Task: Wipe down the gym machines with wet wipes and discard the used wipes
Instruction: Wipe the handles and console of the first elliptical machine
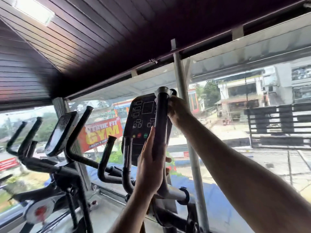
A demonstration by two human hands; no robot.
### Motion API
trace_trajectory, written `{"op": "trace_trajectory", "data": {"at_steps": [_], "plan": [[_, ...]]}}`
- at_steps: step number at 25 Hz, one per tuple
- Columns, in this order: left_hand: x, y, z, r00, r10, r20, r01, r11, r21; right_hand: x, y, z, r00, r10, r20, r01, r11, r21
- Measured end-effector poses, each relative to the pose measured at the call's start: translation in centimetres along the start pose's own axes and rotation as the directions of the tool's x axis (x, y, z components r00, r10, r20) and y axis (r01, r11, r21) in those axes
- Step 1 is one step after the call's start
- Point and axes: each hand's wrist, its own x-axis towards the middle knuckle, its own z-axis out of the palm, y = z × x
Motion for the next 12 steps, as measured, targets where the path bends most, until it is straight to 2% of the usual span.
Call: {"op": "trace_trajectory", "data": {"at_steps": [3, 7, 10, 12], "plan": [[-0.3, -0.1, -0.1, 0.997, 0.060, -0.051, -0.057, 0.997, 0.058, -3.9, -1.3, 0.2, 1.000, 0.008, 0.028, -0.008, 1.000, 0.000], [-0.5, 0.1, 0.3, 0.997, -0.036, -0.075, 0.036, 0.999, -0.004, -4.3, -2.5, 0.1, 0.969, -0.245, -0.004, 0.245, 0.968, -0.063], [-0.7, 0.6, 0.3, 0.995, -0.071, -0.076, 0.068, 0.997, -0.044, -3.6, -2.7, 0.8, 0.964, -0.255, -0.074, 0.250, 0.966, -0.065], [-0.6, 0.7, 0.3, 0.995, -0.061, -0.076, 0.059, 0.998, -0.038, -4.7, -1.8, 0.4, 0.967, -0.245, -0.065, 0.241, 0.969, -0.060]]}}
